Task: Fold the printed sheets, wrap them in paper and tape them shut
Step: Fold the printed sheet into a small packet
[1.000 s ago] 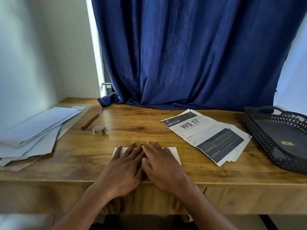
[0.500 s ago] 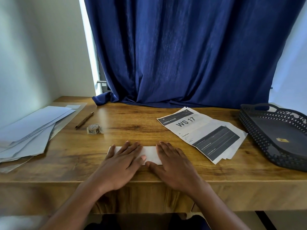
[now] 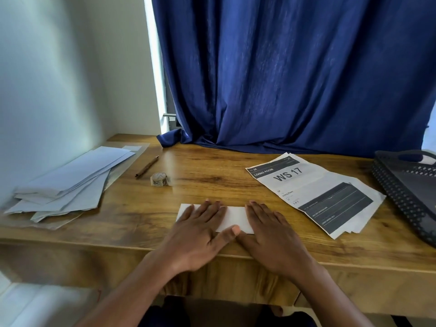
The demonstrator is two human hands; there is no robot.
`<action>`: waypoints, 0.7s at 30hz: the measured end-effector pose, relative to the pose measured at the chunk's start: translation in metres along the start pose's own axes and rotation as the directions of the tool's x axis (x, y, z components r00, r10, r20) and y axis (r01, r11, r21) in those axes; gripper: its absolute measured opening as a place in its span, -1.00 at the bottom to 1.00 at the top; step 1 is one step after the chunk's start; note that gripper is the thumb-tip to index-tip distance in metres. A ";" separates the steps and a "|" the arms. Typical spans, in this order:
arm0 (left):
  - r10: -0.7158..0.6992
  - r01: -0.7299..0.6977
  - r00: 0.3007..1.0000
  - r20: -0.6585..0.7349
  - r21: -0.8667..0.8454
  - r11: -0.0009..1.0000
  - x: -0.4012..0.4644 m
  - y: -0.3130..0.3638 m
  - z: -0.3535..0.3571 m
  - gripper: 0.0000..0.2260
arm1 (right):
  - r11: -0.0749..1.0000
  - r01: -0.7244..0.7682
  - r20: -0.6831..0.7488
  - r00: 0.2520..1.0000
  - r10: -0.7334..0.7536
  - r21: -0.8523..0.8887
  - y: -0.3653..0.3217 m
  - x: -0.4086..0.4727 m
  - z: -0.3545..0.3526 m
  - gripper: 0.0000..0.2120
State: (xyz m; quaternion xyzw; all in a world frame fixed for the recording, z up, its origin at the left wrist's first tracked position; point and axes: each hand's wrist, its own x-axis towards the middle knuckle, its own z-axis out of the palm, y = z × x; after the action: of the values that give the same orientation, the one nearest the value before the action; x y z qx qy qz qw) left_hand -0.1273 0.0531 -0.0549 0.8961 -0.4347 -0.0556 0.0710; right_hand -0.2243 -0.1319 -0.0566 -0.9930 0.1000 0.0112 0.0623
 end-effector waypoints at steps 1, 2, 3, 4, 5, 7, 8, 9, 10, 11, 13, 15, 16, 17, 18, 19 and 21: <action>-0.028 0.028 1.000 0.001 0.012 1.000 -0.004 -0.009 -0.001 -0.15 | 1.000 -0.002 -0.009 1.000 0.002 0.004 0.000 0.000 0.000 -0.11; -0.058 0.058 0.998 -0.002 0.020 0.998 -0.007 -0.019 -0.001 -0.16 | 1.000 -0.005 -0.012 1.000 0.005 0.003 -0.001 0.000 -0.001 -0.15; -0.087 0.087 0.996 -0.010 0.025 0.996 -0.012 -0.028 -0.002 -0.16 | 1.000 -0.007 -0.009 1.000 0.007 0.002 -0.001 0.000 -0.001 -0.16; -0.111 0.111 0.994 -0.021 0.030 0.993 -0.016 -0.037 -0.003 -0.15 | 1.000 -0.008 0.000 1.000 0.008 -0.001 -0.001 -0.001 -0.001 -0.16; -0.126 0.128 0.991 -0.032 0.035 0.991 -0.019 -0.044 -0.003 -0.15 | 1.000 -0.012 0.012 1.000 0.012 -0.004 -0.001 -0.001 -0.002 -0.16; -0.135 0.137 0.990 -0.048 0.040 0.990 -0.023 -0.050 -0.003 -0.15 | 1.000 -0.022 0.036 0.999 0.022 -0.010 -0.003 -0.001 -0.005 -0.14; -0.133 0.135 0.990 -0.054 0.041 0.990 -0.024 -0.050 -0.002 -0.15 | 1.000 -0.026 0.037 0.999 0.027 -0.018 -0.004 -0.001 -0.007 -0.13; -0.131 0.134 0.989 -0.061 0.040 0.990 -0.023 -0.050 -0.001 -0.15 | 0.999 -0.028 0.025 0.999 0.028 -0.029 -0.006 0.000 -0.010 -0.10; -0.130 0.132 0.989 -0.069 0.038 0.990 -0.023 -0.049 0.000 -0.16 | 0.999 -0.017 0.002 1.000 0.017 -0.046 -0.009 0.002 -0.011 -0.08; -0.128 0.131 0.989 -0.078 0.035 0.991 -0.022 -0.049 0.001 -0.17 | 0.998 0.013 -0.023 1.000 -0.014 -0.060 -0.012 0.004 -0.012 -0.08; -0.123 0.127 0.988 -0.096 0.032 0.991 -0.022 -0.051 0.003 -0.20 | 0.993 0.102 -0.029 0.994 -0.104 -0.053 -0.021 0.006 -0.009 -0.09; -0.122 0.126 0.986 -0.113 0.030 0.992 -0.023 -0.052 0.004 -0.21 | 0.985 0.174 0.009 0.985 -0.174 -0.013 -0.029 0.005 -0.002 -0.07; -0.125 0.128 0.985 -0.121 0.020 0.992 -0.023 -0.052 0.005 -0.20 | 0.981 0.194 0.017 0.981 -0.193 -0.016 -0.031 0.004 0.001 -0.06; -0.130 0.131 0.983 -0.129 -0.002 0.991 -0.023 -0.052 0.005 -0.20 | 0.979 0.202 0.020 0.979 -0.201 -0.032 -0.032 0.002 0.002 -0.04; -0.137 0.133 0.981 -0.136 -0.034 0.991 -0.023 -0.052 0.004 -0.19 | 0.978 0.205 0.024 0.979 -0.204 -0.050 -0.031 -0.001 0.002 -0.03; -0.145 0.136 0.980 -0.138 -0.072 0.988 -0.024 -0.053 0.003 -0.17 | 0.976 0.207 0.027 0.978 -0.206 -0.063 -0.030 -0.004 -0.002 -0.02; -0.158 0.139 0.978 -0.135 -0.141 0.980 -0.025 -0.056 0.002 -0.16 | 0.968 0.227 0.016 0.974 -0.227 -0.108 -0.026 -0.013 -0.006 -0.05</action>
State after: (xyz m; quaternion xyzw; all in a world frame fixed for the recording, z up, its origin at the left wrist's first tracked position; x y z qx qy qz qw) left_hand -0.1002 0.1064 -0.0662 0.9211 -0.3556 -0.0238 0.1567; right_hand -0.2320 -0.1049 -0.0476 -0.9998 -0.0152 0.0110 0.0088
